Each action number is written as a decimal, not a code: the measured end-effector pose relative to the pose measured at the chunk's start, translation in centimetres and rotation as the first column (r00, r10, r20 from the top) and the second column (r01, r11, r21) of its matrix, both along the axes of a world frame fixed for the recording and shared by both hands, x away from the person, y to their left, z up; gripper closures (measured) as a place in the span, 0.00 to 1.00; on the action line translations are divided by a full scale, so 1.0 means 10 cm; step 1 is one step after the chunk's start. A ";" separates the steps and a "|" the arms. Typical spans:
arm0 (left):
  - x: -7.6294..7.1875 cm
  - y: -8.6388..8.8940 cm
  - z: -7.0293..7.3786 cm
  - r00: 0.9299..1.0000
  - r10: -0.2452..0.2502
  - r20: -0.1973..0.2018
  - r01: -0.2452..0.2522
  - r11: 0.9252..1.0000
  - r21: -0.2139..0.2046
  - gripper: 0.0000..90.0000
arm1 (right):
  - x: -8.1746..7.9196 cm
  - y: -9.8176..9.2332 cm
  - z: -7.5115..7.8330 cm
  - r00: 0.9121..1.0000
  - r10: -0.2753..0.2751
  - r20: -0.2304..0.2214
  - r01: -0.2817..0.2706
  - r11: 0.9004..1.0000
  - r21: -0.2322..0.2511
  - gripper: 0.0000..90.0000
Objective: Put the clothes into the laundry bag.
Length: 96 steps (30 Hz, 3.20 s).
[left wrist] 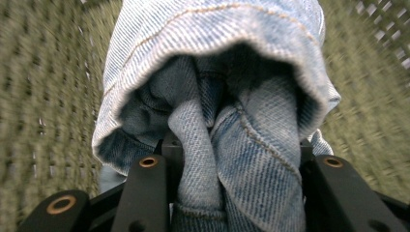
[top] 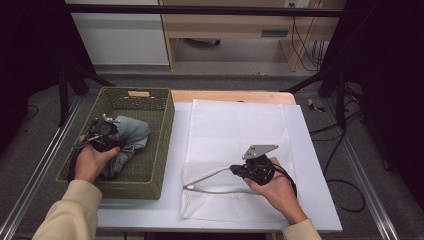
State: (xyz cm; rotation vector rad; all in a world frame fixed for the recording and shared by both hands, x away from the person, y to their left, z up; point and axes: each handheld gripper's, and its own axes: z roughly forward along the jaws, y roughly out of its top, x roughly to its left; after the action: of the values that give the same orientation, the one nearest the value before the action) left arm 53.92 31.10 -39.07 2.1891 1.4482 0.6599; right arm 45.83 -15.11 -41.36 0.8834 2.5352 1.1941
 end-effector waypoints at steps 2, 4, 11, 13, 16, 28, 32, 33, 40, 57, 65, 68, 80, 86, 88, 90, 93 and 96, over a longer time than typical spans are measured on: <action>-0.02 0.01 0.03 1.000 0.000 0.015 0.000 1.000 -0.014 0.64 | -0.01 0.00 0.00 1.000 0.007 -0.002 -0.007 1.000 -0.005 0.99; -0.11 0.02 0.12 0.998 -0.003 0.058 0.005 0.999 -0.033 0.64 | 0.01 -0.01 0.00 1.000 0.014 -0.014 -0.014 1.000 -0.004 0.99; -0.30 -0.03 0.31 0.989 -0.027 0.145 0.040 0.996 -0.083 0.64 | 0.07 -0.11 0.07 0.996 0.035 -0.081 -0.031 0.999 0.042 0.99; -0.32 -0.04 0.34 0.987 -0.028 0.158 0.042 0.995 -0.089 0.64 | 0.08 -0.11 0.08 0.995 0.034 -0.089 -0.031 0.999 0.045 0.99; -0.40 -0.10 0.43 0.978 -0.038 0.204 0.059 0.993 -0.100 0.64 | 0.09 -0.10 0.09 0.996 0.029 -0.089 -0.027 0.999 0.033 0.99; -0.52 -0.18 0.53 0.963 -0.070 0.261 0.106 0.986 -0.127 0.64 | 0.13 -0.02 0.12 0.993 0.035 -0.115 -0.036 0.999 -0.007 0.99; -0.53 -0.19 0.54 0.960 -0.075 0.271 0.115 0.984 -0.133 0.64 | 0.13 -0.03 0.13 0.993 0.030 -0.112 -0.030 1.000 0.003 0.99; -0.54 -0.20 0.55 0.959 -0.077 0.274 0.117 0.984 -0.132 0.64 | 0.13 -0.03 0.13 0.993 0.029 -0.113 -0.029 1.000 -0.001 0.99; -0.66 -0.32 0.72 0.936 -0.092 0.341 0.146 0.980 -0.137 0.64 | 0.13 -0.06 0.20 0.993 0.029 -0.111 -0.024 0.999 0.044 0.99; -1.04 -0.76 1.12 0.876 -0.219 0.430 0.300 0.945 -0.130 0.64 | 0.16 -0.04 0.52 0.991 0.036 -0.125 -0.027 0.997 0.071 0.99; -1.18 -1.04 1.15 0.861 -0.283 0.423 0.372 0.918 -0.141 0.64 | 0.21 -0.02 0.56 0.990 0.037 -0.133 -0.027 0.997 0.079 0.99; -1.24 -1.16 1.14 0.850 -0.311 0.425 0.404 0.903 -0.147 0.64 | 0.21 -0.02 0.57 0.990 0.038 -0.137 -0.026 0.996 0.084 0.99; -1.34 -1.48 1.00 0.830 -0.383 0.405 0.468 0.873 -0.134 0.64 | 0.22 -0.07 0.55 0.989 0.033 -0.144 -0.019 0.995 0.093 0.99; -1.36 -1.55 0.95 0.829 -0.391 0.400 0.476 0.869 -0.137 0.64 | 0.23 -0.07 0.55 0.988 0.035 -0.148 -0.021 0.995 0.093 0.99; -1.37 -1.58 0.94 0.819 -0.404 0.408 0.486 0.866 -0.118 0.64 | 0.23 -0.08 0.55 0.988 0.031 -0.148 -0.018 0.996 0.093 0.99; -1.40 -1.61 0.92 0.818 -0.402 0.412 0.485 0.867 -0.118 0.64 | 0.23 -0.08 0.55 0.989 0.032 -0.148 -0.019 0.996 0.091 0.99; -1.45 -1.65 0.88 0.814 -0.407 0.415 0.492 0.863 -0.118 0.64 | 0.23 -0.08 0.56 0.989 0.035 -0.144 -0.023 0.996 0.085 0.99; -1.49 -1.70 0.87 0.806 -0.419 0.418 0.505 0.855 -0.118 0.64 | 0.24 -0.10 0.57 0.990 0.032 -0.138 -0.021 0.996 0.087 0.99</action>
State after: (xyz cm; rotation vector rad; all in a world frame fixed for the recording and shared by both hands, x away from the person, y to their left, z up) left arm 39.01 14.14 -30.41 1.9848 0.7039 0.6551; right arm 48.24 -16.07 -35.61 0.9881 2.6289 1.3010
